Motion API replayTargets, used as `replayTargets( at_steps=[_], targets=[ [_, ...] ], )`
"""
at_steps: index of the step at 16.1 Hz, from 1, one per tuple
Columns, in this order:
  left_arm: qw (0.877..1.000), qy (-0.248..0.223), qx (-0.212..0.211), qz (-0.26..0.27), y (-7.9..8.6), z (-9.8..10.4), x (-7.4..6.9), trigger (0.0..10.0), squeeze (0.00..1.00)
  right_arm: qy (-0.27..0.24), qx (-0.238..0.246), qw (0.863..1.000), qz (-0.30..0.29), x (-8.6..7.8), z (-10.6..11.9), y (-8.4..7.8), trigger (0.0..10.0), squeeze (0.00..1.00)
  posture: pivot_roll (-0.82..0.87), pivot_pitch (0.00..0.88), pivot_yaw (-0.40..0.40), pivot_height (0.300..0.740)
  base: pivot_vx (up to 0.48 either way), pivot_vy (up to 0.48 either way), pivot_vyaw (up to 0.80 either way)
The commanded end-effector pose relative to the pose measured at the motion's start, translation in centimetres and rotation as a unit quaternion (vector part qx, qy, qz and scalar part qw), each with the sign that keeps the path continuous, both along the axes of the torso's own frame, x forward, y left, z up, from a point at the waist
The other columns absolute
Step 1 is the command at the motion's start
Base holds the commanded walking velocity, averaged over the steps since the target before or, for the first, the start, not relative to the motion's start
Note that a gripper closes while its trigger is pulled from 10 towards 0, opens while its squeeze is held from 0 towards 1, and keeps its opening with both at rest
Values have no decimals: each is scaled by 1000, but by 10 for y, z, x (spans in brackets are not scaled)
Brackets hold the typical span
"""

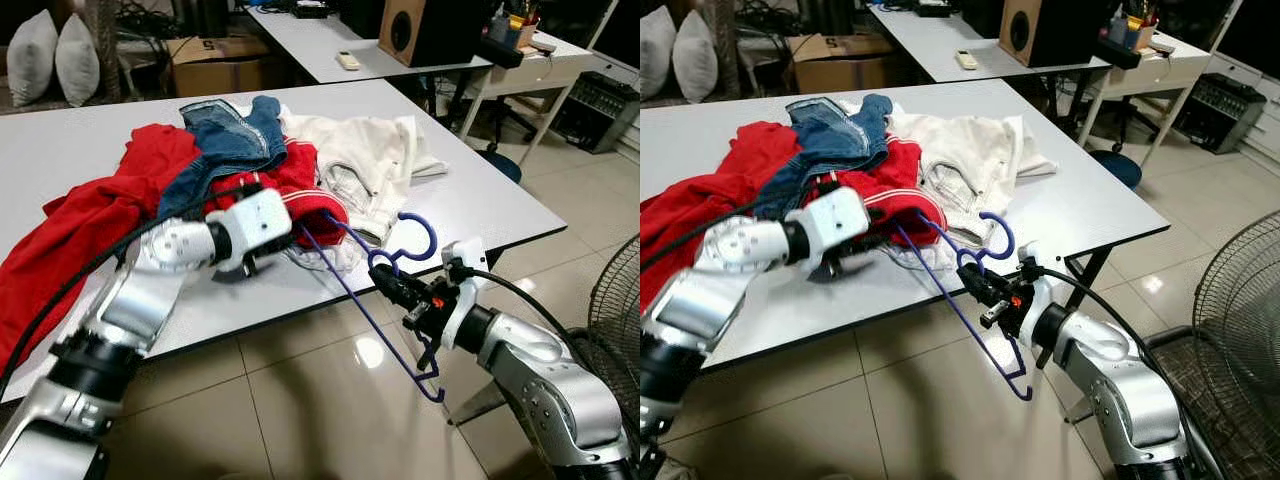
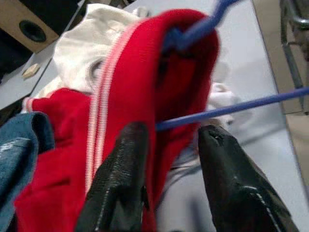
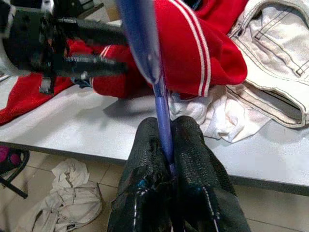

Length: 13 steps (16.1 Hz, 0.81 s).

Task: Hang hanger

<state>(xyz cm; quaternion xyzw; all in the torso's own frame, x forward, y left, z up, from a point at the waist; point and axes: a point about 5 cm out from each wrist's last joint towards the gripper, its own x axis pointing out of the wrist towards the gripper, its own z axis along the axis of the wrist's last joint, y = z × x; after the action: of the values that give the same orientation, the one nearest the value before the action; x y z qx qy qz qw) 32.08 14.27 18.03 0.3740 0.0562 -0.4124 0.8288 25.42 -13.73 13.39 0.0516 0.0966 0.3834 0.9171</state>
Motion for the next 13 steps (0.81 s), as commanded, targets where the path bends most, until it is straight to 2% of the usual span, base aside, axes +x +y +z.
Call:
replayTargets(
  at_steps=[1, 3, 4, 5, 6, 10, 11, 12, 13],
  targets=[
    [1000, -1, 5, 5, -5, -4, -4, 10000, 1000, -11, 7, 1000, -8, 0, 7, -4, 10000, 0, -78, 0, -58, 740, 0, 0, 0],
    [999, -15, 12, 28, -4, -7, -3, 10000, 1000, -11, 8, 1000, -8, 0, 8, -3, 10000, 0, -80, 0, -57, 740, 0, 0, 0],
    [995, -66, 33, 69, -2, -8, 2, 10000, 1000, -14, 14, 1000, -7, -1, 10, -3, 10000, 0, -81, 0, -57, 740, 0, 0, 0],
    [994, -77, 35, 75, -3, -8, 3, 10000, 1000, -15, 15, 1000, -7, -1, 11, -3, 10000, 0, -82, 0, -58, 740, 0, 0, 0],
    [984, -135, 30, 109, -3, -5, 8, 10000, 1000, -18, 20, 1000, -2, -1, 12, -1, 10000, 0, -84, 0, -57, 740, 0, 0, 0],
    [974, -182, 17, 134, -4, -7, 7, 10000, 980, -19, 30, 999, 3, -3, 14, 2, 10000, 0, -86, 0, -58, 740, 0, 0, 0],
    [975, -179, 12, 132, -6, -11, 5, 10000, 898, -19, 32, 999, 3, -3, 15, 2, 10000, 0, -86, 0, -61, 740, 0, 0, 0],
    [973, -184, 9, 135, -8, -13, 4, 10000, 655, -19, 33, 999, 2, -3, 15, 2, 10000, 0, -86, 0, -62, 740, 0, 0, 0],
    [972, -186, 6, 141, -9, -15, 4, 10000, 196, -19, 34, 999, 2, -2, 15, 3, 10000, 0, -86, 0, -63, 740, 0, 0, 0]
  ],
)
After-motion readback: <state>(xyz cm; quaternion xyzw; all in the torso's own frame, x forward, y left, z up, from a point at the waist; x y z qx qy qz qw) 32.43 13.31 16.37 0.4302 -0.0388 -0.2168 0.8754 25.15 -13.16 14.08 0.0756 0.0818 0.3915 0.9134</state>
